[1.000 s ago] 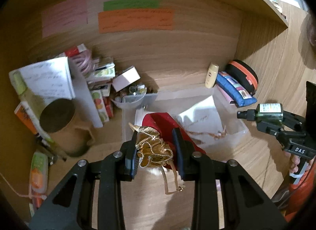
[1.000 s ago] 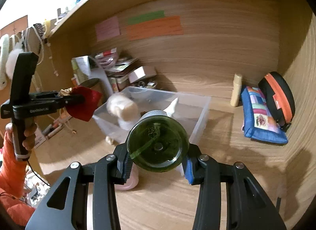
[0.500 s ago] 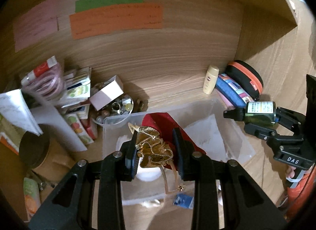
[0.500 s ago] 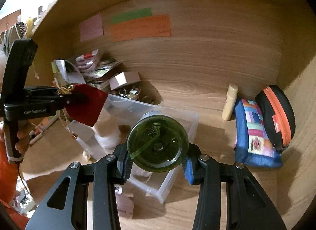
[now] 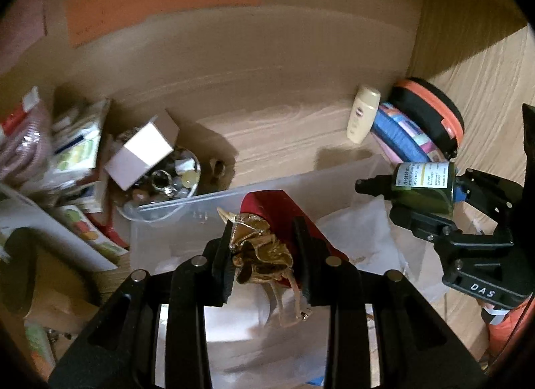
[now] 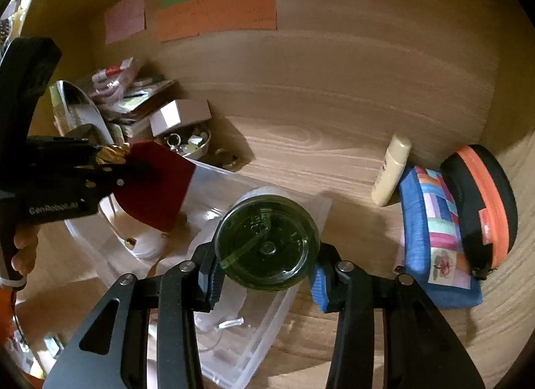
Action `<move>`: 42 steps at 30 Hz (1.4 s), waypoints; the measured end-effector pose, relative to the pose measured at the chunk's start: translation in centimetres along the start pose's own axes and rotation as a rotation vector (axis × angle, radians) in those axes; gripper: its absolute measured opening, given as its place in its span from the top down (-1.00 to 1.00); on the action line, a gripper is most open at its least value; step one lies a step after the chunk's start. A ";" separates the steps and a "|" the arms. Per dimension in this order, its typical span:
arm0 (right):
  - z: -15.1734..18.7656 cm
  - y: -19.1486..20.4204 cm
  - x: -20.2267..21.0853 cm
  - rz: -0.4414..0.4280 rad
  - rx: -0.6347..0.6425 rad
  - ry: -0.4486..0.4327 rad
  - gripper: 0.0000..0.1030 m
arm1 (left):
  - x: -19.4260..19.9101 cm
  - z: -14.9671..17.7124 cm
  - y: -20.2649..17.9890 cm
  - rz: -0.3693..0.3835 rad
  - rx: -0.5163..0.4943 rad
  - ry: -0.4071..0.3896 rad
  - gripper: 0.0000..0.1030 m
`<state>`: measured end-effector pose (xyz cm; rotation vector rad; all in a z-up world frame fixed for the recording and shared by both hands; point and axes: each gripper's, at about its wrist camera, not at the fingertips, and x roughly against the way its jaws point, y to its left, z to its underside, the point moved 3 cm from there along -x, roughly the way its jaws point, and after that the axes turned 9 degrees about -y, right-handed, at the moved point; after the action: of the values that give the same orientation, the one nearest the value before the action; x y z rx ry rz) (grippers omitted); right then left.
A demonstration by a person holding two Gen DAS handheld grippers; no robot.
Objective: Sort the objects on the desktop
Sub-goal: 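Open the right gripper to drop the jar while the left releases the red pouch into the bin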
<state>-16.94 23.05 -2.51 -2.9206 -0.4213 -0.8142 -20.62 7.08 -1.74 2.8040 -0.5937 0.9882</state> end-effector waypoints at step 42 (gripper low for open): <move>0.5 1.5 -0.5 0.037 0.100 -0.034 -0.41 | -2.3 0.0 -0.9 -0.090 -0.085 0.020 -0.30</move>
<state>-16.65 21.52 -3.20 -2.8445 -0.3979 -0.7187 -21.84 8.62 -3.16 2.7173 -0.4902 0.9494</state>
